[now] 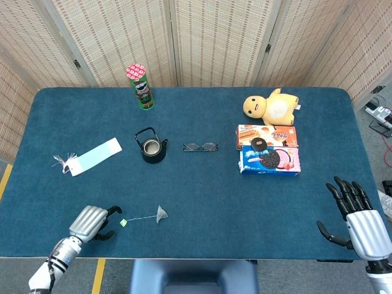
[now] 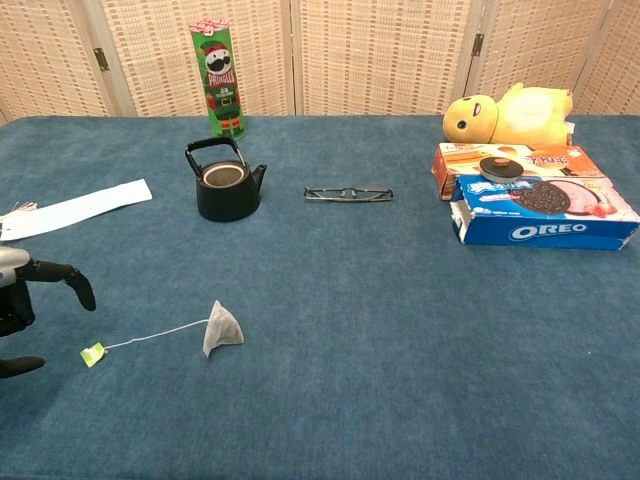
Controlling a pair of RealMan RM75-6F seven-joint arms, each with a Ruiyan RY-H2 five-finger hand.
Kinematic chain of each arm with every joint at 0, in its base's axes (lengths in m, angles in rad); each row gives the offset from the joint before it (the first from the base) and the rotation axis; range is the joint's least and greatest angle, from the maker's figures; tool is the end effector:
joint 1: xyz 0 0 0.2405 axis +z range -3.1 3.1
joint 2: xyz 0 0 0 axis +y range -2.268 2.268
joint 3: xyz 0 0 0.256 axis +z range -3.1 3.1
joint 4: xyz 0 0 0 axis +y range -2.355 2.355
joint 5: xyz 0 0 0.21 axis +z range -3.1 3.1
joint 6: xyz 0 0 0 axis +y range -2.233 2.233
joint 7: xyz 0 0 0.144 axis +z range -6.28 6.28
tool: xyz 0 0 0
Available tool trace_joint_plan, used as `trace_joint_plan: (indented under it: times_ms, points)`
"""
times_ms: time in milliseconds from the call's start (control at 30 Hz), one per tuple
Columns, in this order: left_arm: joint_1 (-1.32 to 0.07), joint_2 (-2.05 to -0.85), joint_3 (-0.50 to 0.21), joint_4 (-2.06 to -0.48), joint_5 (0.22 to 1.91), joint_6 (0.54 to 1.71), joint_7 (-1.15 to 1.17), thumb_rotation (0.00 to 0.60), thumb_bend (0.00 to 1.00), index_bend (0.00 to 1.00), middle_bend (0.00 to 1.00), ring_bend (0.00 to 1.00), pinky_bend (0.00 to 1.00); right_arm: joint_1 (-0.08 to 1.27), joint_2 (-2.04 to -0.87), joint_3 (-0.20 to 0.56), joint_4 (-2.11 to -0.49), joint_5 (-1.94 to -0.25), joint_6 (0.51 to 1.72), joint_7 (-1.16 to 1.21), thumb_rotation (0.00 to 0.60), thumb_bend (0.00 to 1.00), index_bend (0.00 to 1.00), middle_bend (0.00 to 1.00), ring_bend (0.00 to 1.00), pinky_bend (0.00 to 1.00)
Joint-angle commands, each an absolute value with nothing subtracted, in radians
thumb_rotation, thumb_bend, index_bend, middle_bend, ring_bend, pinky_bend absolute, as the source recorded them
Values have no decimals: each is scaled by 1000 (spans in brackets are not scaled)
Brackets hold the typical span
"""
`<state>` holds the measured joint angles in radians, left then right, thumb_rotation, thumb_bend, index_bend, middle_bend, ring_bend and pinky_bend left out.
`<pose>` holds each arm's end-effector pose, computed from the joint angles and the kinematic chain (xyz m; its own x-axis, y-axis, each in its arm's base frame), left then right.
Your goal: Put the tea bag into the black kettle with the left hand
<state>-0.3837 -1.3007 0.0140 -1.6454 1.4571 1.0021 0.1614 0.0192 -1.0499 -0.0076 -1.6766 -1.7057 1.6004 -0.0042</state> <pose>-0.2499 0.2265 0.0278 0.4472 0.4212 0.7891 0.8859 -0.3305 -0.3256 -0.2851 -0.1466 0.1709 0.4029 0.0301 0.9148 -0.9029 -0.1510 0.4026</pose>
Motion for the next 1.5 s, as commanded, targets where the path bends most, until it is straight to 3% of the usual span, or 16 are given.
trace_joint_plan:
  times_ms: [33, 1133, 1500]
  points:
    - [-396, -1338, 9, -1617, 1460, 1007, 181, 600, 347, 354, 1000, 1000, 1000, 20, -1048, -5, -1676, -1699, 1598, 0, 340, 402, 0, 0, 0, 0]
    - [-446, -1447, 38, -1454, 1446, 963, 85, 600, 383, 484, 1000, 1000, 1000, 19, -1046, 2, -1683, -1687, 1597, -2, 338, 402, 0, 0, 0, 0]
    - [-453, -1468, 42, -1426, 1447, 964, 62, 600, 458, 562, 1000, 1000, 1000, 21, -1044, 3, -1685, -1685, 1596, 0, 340, 401, 0, 0, 0, 0]
